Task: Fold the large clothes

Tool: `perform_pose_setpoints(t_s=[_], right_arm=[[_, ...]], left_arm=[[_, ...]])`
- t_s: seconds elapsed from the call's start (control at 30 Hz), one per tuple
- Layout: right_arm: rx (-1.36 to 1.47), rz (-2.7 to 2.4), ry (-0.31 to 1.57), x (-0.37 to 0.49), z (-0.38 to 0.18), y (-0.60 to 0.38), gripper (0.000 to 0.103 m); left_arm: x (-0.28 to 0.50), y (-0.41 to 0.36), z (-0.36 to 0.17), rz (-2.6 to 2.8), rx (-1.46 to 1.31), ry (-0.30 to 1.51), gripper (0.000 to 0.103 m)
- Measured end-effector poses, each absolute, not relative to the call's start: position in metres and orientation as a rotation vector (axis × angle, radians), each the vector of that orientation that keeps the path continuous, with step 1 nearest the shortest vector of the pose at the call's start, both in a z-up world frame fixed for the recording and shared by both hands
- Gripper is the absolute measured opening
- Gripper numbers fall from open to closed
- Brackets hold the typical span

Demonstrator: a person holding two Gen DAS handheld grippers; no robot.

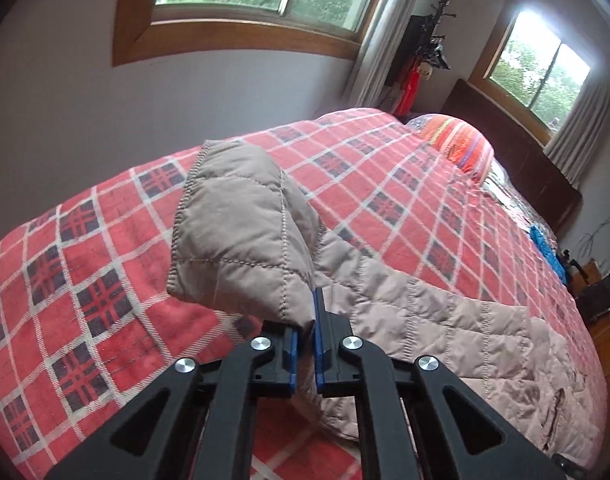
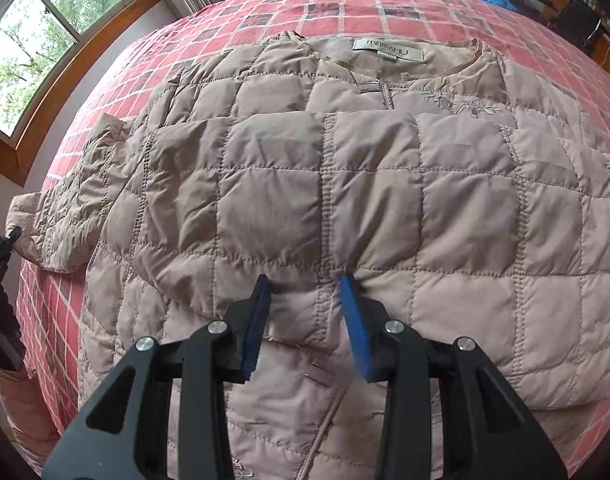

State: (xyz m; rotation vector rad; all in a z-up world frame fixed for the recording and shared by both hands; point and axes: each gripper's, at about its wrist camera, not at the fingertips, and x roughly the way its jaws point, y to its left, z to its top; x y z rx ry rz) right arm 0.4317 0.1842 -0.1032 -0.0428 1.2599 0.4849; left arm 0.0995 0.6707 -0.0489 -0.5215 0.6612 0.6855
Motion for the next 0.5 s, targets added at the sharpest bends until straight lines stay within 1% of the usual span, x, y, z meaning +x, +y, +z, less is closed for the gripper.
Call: perform_pose_setpoints(t_s=[0.2,0.33,0.5], right_arm=[[-0.044,0.484,1.257,0.432,-0.103,0.184,0.037],[-0.04,0.493,1.256,0.431,-0.102,0.183,0.037],[-0.047,0.499,1.252,0.429,-0.101,0.183,0.037]], left_arm=[[0.126,0.59,-0.011,0.477,-0.385,0.625,0.005],[0.149,0.542,-0.01,0.363,-0.333,0.646,0.006],[0.166,0.492,-0.022,0.25,-0.316,0.681,0.006]])
